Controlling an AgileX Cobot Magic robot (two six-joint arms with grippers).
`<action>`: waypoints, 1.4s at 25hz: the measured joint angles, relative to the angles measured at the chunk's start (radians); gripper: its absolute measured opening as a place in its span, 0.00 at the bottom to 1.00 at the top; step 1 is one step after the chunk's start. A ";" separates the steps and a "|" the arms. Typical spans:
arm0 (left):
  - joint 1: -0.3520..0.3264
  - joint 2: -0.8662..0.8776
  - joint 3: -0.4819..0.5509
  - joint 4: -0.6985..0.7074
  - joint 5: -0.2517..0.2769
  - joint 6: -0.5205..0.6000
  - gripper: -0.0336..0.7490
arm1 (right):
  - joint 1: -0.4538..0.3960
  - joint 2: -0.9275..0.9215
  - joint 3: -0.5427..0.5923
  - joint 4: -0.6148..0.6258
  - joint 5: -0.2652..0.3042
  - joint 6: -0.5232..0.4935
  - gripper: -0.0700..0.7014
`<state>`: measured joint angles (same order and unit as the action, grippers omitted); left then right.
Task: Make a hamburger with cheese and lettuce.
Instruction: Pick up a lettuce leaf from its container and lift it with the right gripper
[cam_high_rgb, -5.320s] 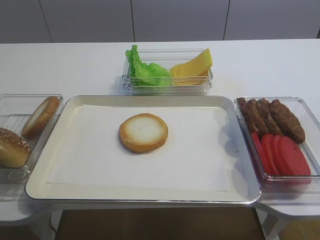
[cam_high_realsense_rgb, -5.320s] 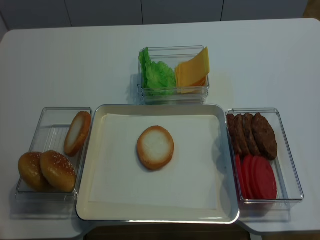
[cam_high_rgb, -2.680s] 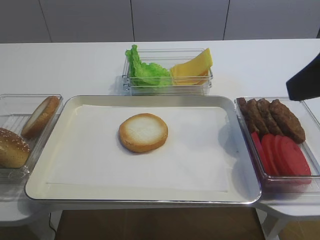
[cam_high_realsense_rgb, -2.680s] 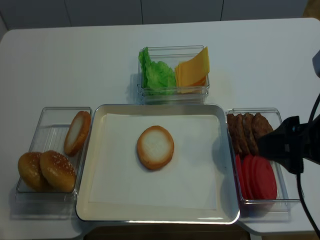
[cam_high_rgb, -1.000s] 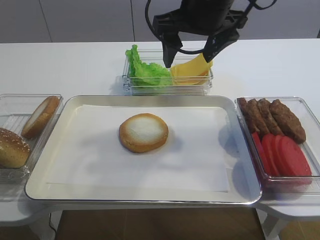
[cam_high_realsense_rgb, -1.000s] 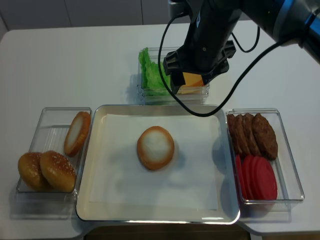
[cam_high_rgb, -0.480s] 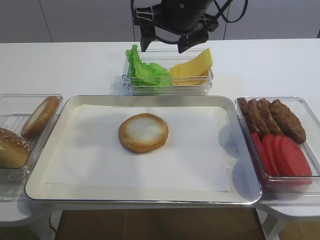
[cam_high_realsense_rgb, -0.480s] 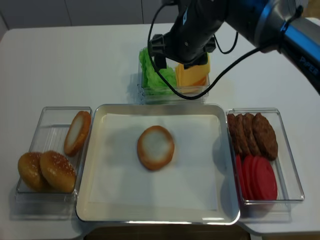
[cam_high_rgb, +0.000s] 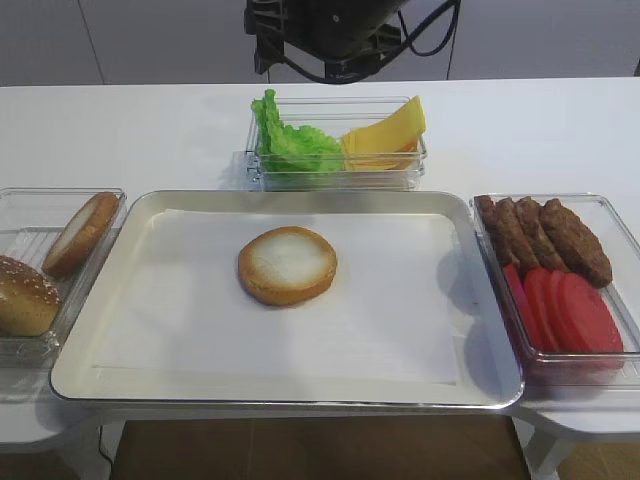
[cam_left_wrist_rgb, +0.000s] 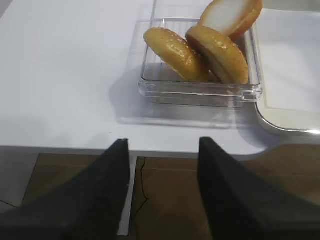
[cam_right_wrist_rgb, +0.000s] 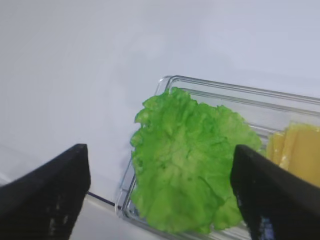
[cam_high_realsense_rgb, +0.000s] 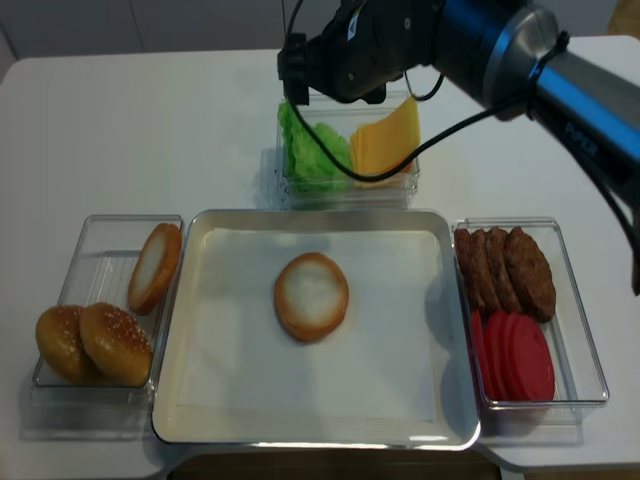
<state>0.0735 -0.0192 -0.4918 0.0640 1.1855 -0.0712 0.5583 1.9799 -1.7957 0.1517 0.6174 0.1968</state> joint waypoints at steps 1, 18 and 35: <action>0.000 0.000 0.000 0.000 0.000 0.000 0.47 | 0.000 0.008 0.000 0.007 -0.013 -0.010 0.99; 0.000 0.000 0.000 0.000 0.000 0.000 0.47 | 0.000 0.082 0.000 0.045 -0.109 -0.149 0.99; 0.000 0.000 0.000 0.000 0.000 0.000 0.47 | 0.000 0.116 0.000 0.102 -0.136 -0.168 0.99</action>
<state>0.0735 -0.0192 -0.4918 0.0640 1.1855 -0.0712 0.5583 2.0955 -1.7957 0.2533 0.4812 0.0283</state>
